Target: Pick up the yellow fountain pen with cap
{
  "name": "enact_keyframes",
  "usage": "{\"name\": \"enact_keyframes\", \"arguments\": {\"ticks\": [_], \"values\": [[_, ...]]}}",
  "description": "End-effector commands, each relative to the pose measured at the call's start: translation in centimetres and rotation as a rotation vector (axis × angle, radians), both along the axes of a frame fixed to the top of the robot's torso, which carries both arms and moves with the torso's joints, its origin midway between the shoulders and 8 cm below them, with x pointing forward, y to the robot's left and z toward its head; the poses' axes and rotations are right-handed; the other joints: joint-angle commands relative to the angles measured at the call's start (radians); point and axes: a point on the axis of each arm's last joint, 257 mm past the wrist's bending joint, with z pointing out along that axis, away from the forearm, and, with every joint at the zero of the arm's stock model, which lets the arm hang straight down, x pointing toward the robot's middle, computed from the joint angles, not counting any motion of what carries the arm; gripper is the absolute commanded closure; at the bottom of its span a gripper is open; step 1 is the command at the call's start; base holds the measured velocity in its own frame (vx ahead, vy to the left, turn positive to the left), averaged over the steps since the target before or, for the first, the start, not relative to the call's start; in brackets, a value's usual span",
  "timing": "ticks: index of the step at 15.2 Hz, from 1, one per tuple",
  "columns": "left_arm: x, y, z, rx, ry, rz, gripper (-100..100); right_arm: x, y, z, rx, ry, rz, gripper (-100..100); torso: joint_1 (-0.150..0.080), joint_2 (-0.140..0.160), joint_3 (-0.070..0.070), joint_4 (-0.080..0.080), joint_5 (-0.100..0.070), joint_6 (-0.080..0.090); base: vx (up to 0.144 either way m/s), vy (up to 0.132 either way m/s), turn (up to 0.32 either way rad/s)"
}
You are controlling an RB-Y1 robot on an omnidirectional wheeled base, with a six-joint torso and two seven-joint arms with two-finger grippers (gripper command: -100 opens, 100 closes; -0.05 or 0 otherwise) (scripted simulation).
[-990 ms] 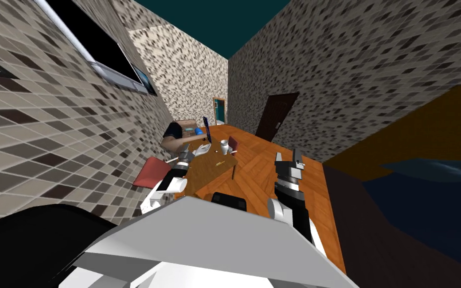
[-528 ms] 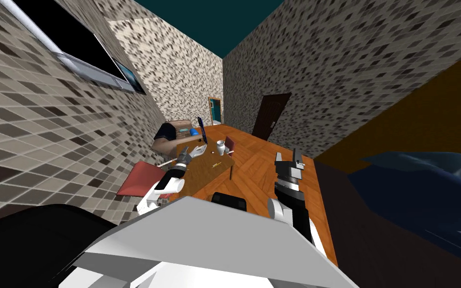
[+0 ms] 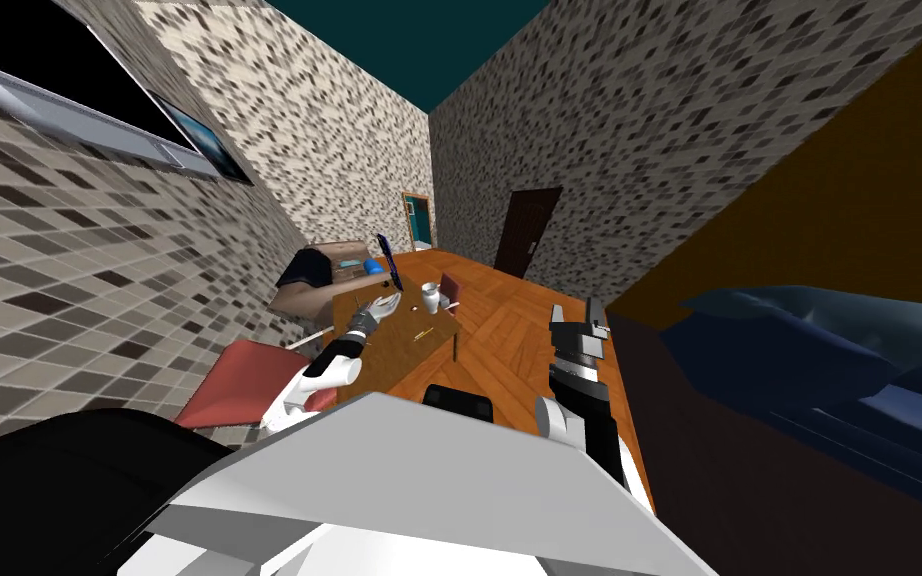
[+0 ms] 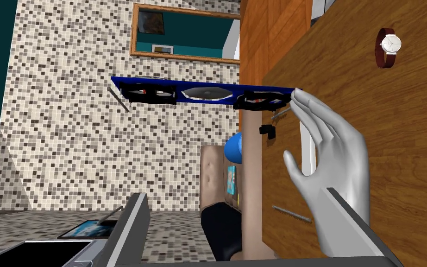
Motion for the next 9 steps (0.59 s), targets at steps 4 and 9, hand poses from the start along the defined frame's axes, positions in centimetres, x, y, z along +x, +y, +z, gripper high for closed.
{"name": "enact_keyframes", "arguments": {"ticks": [4,9], "values": [[-2.8,3.6,-5.4,-0.099,0.144,0.095,-100,0.0,0.0,0.0,0.0,0.0,0.0,0,0.001,0.0,0.0,0.0,0.0,0.0,0.062,-0.02,-0.178],[-4.5,5.0,-8.3,-0.157,0.229,0.143,-100,0.0,0.0,0.0,0.0,0.0,0.0,0,0.0,0.0,0.0,0.0,0.0,0.0,0.064,-0.02,-0.146]]}}
